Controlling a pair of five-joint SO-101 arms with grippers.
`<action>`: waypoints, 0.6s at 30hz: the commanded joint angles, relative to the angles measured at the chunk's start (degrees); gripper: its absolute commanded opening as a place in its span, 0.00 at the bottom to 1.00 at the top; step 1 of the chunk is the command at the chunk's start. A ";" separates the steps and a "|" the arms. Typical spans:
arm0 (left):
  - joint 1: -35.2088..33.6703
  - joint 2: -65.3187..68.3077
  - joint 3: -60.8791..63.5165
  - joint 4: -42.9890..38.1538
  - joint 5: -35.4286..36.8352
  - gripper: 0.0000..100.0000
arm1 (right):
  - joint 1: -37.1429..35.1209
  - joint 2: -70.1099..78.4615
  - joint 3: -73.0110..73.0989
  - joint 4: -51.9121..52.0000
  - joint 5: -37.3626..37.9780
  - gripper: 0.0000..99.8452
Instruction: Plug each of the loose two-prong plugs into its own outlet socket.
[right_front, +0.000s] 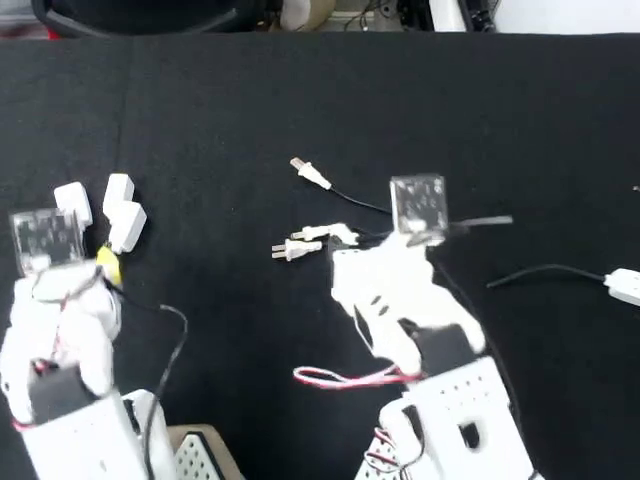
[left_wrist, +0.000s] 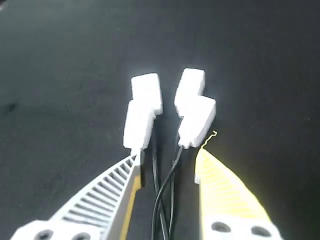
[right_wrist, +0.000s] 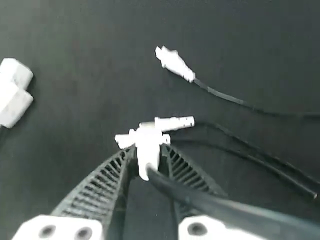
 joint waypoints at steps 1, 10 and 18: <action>3.21 23.82 -12.44 -4.04 -5.10 0.19 | 0.44 4.70 -3.65 -2.64 0.44 0.01; 3.47 58.29 -30.90 -4.48 -6.77 0.19 | 0.53 5.14 -3.65 -2.90 0.44 0.01; 0.75 76.13 -33.71 -19.43 -11.34 0.21 | 0.53 5.14 -3.56 -3.08 0.44 0.01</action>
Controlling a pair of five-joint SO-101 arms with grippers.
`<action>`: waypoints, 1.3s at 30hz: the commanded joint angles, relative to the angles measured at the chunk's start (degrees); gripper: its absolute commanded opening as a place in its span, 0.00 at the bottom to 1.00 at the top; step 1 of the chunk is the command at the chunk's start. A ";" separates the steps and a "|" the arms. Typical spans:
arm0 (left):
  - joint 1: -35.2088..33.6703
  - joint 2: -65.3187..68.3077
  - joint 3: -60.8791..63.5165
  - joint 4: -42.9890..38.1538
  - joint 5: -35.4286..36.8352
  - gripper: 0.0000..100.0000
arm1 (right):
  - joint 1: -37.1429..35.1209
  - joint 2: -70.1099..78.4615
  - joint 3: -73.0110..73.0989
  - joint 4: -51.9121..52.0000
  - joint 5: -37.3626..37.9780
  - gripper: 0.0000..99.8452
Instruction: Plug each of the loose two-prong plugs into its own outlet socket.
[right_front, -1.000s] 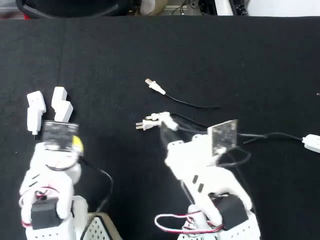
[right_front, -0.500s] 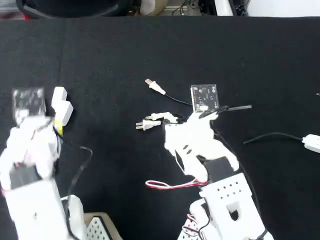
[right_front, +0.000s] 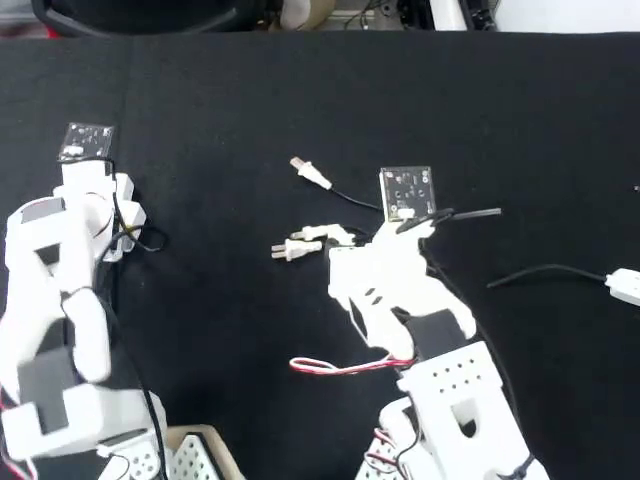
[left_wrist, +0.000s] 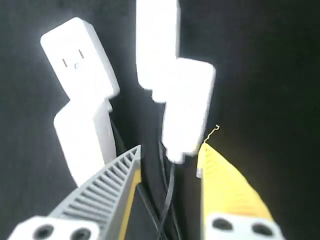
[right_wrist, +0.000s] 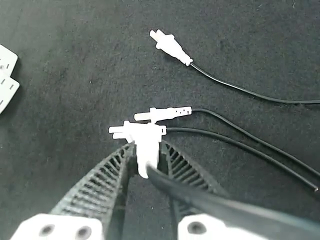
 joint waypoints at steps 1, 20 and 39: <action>-1.63 7.21 -3.21 -8.00 -0.70 0.22 | 0.53 0.13 -3.21 -1.41 0.44 0.01; 7.08 6.68 2.51 -9.32 -5.98 0.03 | 0.70 0.13 -3.12 -1.41 2.11 0.01; 30.90 -61.89 35.12 14.86 -18.11 0.03 | 7.03 0.13 -4.79 -0.88 2.02 0.01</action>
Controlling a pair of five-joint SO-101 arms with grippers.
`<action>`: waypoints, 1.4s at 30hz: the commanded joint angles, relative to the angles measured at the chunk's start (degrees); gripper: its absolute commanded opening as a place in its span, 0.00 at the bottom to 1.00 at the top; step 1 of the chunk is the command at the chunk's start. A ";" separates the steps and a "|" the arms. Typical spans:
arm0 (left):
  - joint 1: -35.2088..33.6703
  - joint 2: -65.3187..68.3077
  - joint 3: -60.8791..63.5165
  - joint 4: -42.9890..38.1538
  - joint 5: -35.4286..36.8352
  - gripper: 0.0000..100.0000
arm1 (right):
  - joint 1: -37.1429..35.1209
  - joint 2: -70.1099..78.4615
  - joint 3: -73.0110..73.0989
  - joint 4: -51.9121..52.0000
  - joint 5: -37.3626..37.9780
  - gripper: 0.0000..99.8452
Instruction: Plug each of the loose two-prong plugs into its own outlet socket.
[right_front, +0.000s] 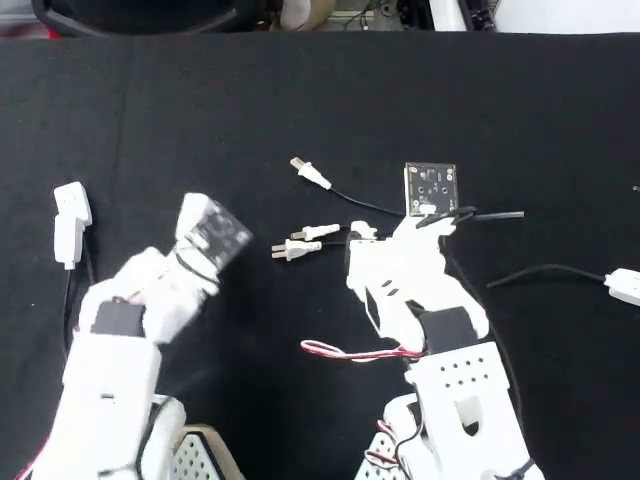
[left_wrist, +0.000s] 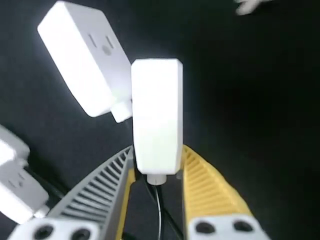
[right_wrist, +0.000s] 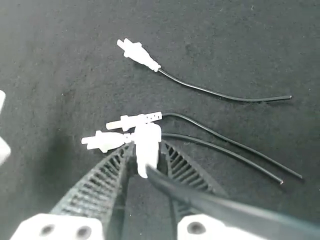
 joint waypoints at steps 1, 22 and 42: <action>7.43 -12.40 0.22 10.02 -2.46 0.03 | 0.62 0.13 -4.79 -0.88 0.35 0.01; -15.60 22.68 3.03 -40.62 -18.73 0.03 | 0.62 0.22 -4.79 0.97 0.35 0.01; -17.36 51.69 -40.22 -1.41 -2.29 0.24 | 0.62 0.22 -4.79 1.32 0.44 0.01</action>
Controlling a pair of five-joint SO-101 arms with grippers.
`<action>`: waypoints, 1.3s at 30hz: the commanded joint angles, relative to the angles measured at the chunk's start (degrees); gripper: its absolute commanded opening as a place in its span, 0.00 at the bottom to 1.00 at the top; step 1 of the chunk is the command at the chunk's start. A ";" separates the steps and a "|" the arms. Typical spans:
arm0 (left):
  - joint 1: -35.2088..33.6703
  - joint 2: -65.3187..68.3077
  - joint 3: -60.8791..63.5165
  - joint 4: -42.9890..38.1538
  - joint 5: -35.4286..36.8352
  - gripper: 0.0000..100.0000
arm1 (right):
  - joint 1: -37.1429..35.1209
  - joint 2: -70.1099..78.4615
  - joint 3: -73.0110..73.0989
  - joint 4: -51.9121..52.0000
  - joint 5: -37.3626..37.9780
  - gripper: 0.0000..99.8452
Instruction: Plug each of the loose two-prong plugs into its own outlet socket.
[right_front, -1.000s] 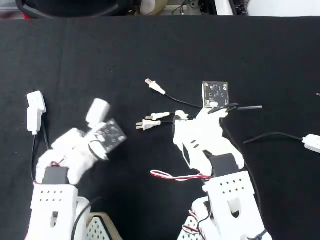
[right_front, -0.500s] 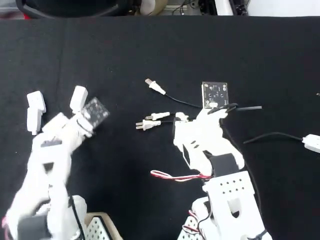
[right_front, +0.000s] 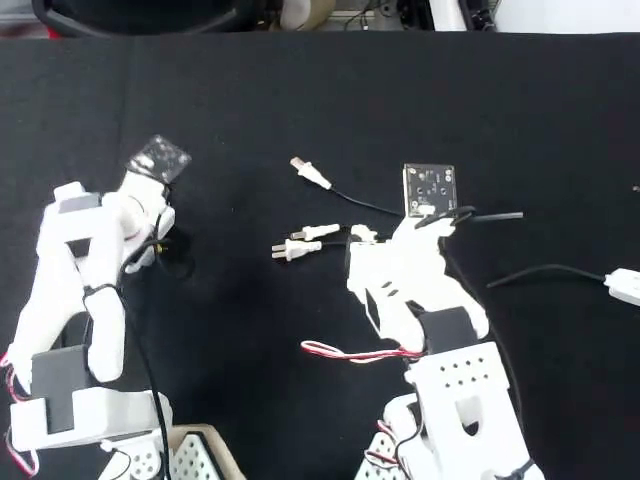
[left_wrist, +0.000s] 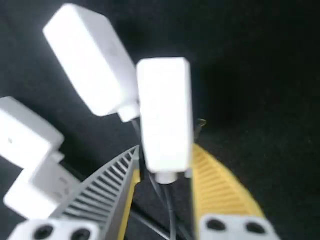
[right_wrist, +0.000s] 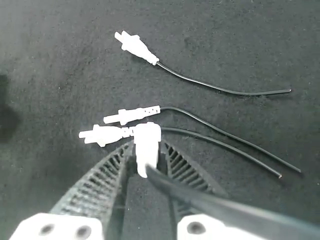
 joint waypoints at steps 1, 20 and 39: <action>-0.13 -0.44 -5.49 2.46 3.34 0.23 | 0.62 0.22 -4.79 0.09 0.44 0.01; 5.05 6.68 -8.92 -0.79 2.64 0.20 | 0.62 0.22 -4.79 0.18 1.49 0.01; 6.46 12.75 -18.15 14.42 2.46 0.03 | 0.62 0.22 -4.70 0.00 1.58 0.01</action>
